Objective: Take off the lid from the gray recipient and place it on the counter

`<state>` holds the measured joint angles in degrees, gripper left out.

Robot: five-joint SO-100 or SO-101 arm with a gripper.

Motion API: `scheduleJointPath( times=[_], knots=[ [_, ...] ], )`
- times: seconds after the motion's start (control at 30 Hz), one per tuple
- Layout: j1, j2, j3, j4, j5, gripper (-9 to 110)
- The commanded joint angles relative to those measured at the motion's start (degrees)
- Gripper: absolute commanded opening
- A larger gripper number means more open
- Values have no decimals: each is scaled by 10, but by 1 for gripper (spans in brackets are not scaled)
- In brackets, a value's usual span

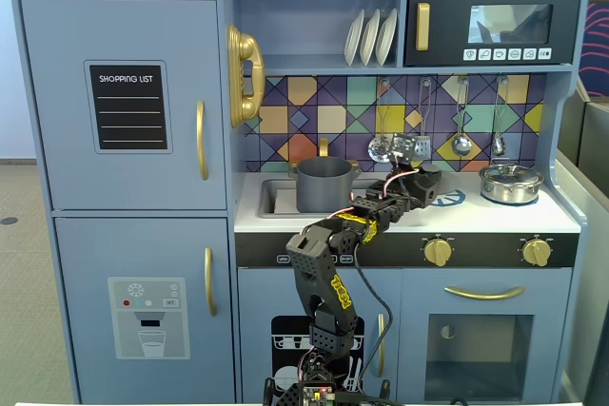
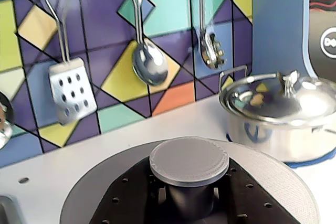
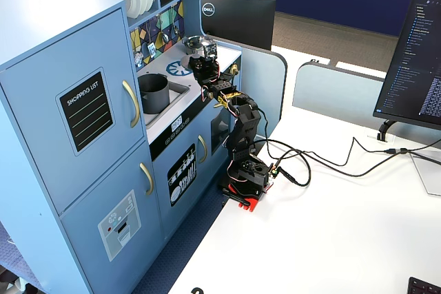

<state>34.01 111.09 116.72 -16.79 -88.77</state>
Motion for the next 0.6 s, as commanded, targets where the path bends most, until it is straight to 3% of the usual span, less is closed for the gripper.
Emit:
scheduleJointPath(
  times=[0.0, 0.57],
  knots=[
    [4, -16, 0, -38, 3, 0],
    [-16, -51, 47, -97, -7, 0]
  ],
)
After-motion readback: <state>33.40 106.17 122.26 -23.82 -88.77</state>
